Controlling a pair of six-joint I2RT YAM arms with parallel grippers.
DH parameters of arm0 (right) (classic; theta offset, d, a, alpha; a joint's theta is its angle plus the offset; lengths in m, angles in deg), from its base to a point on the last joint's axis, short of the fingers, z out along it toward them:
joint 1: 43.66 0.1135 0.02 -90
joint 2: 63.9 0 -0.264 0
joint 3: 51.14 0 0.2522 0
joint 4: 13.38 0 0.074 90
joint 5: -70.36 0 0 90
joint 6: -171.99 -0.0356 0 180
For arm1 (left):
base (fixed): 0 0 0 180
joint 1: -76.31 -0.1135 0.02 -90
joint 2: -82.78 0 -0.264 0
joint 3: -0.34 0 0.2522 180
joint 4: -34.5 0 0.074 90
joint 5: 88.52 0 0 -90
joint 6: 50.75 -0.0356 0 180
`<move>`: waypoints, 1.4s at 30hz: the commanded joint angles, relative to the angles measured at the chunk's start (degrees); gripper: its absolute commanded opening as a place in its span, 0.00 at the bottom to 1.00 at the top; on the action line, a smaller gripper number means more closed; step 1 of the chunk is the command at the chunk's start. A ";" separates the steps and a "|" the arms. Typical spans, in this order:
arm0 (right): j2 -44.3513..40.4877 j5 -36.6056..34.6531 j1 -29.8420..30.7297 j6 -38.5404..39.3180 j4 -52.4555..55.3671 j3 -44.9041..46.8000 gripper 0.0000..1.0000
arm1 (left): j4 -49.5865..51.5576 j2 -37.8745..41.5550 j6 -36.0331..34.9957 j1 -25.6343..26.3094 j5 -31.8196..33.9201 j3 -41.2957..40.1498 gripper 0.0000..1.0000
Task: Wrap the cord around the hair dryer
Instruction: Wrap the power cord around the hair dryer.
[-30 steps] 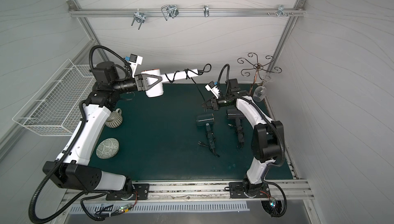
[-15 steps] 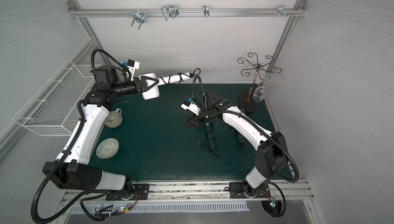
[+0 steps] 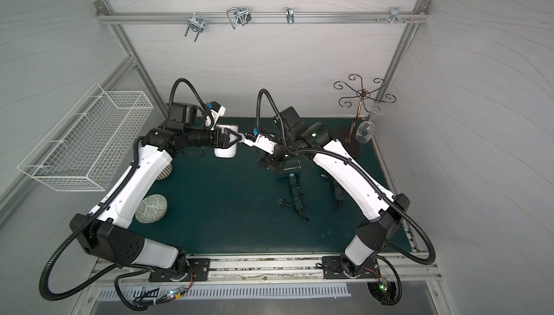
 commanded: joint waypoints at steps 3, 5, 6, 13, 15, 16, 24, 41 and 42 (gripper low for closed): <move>2.77 -3.22 -0.98 5.79 4.04 -6.41 0.02 | 0.86 2.55 -5.16 3.10 0.43 -3.91 0.00; 4.31 -2.85 -1.87 6.81 4.11 -8.97 0.02 | 1.58 3.17 -6.32 4.27 -0.62 -4.92 0.00; 5.23 -2.91 -2.19 7.54 4.28 -10.38 0.02 | 1.76 3.47 -6.75 4.94 -1.06 -5.45 0.00; 9.77 -3.83 -4.96 13.53 3.77 -15.81 0.02 | 0.72 6.77 -8.83 7.19 -8.36 -8.44 0.00; 10.02 -3.93 -5.92 15.67 0.97 -14.17 0.01 | 0.42 7.95 -9.54 8.05 -11.32 -9.04 0.00; 10.08 -3.35 -6.46 16.30 -0.28 -13.48 0.01 | 0.14 8.47 -9.63 8.57 -12.14 -9.38 0.00; 16.81 14.33 -12.28 16.74 -0.08 -13.16 0.03 | -2.07 12.45 -11.41 10.46 -14.88 -11.68 0.00; 18.47 16.35 -11.60 12.42 2.11 0.53 0.18 | -23.12 15.08 1.52 5.77 -25.00 -24.88 0.00; 18.73 16.25 -11.60 12.23 2.33 0.70 0.19 | -26.04 15.12 2.98 5.71 -25.66 -26.18 0.00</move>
